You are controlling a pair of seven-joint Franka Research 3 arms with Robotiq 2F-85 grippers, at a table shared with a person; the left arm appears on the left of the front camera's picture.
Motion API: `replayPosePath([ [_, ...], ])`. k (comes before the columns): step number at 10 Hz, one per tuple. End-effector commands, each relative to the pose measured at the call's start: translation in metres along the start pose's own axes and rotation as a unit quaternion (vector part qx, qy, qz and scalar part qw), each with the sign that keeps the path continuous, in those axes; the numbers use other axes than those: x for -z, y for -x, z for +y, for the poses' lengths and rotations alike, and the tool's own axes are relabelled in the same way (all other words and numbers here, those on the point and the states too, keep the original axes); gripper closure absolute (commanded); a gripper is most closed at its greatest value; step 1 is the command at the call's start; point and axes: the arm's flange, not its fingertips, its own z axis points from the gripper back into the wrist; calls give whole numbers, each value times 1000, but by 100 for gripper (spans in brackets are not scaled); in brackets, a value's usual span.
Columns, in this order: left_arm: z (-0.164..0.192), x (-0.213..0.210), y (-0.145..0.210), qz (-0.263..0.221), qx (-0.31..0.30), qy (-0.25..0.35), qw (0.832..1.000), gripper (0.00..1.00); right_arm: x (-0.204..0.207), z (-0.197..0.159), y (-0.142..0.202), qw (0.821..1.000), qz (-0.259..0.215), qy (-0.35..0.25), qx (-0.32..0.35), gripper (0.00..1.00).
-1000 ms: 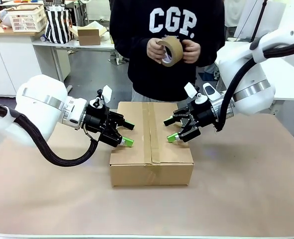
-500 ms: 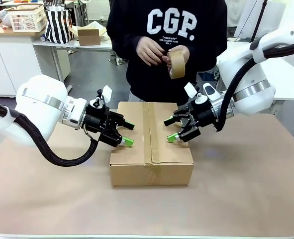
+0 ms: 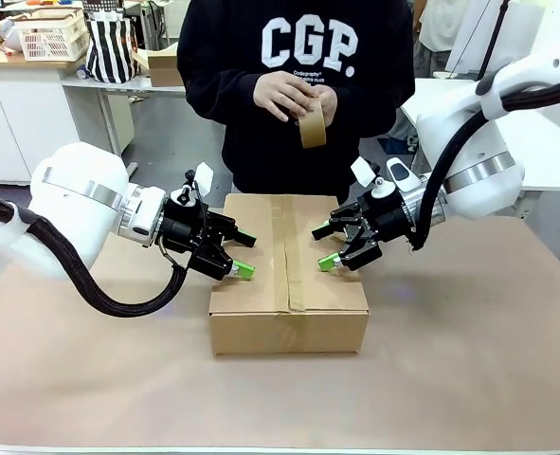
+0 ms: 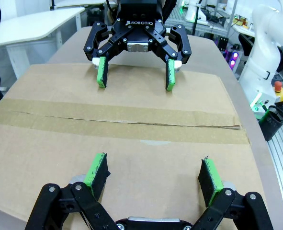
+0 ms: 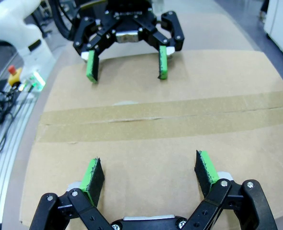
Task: Pack the gift set into the box.
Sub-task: Press and hold the closed box until the human finishes sealing it.
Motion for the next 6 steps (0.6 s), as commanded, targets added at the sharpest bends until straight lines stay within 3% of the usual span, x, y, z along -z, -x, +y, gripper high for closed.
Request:
replayPosePath([
  [1,-1,0,3,1,-3,0,1000,0,0,1,1,1000,1,0,0,0],
  [6,-1,0,3,1,-3,0,1000,0,0,1,1,1000,1,0,0,0],
])
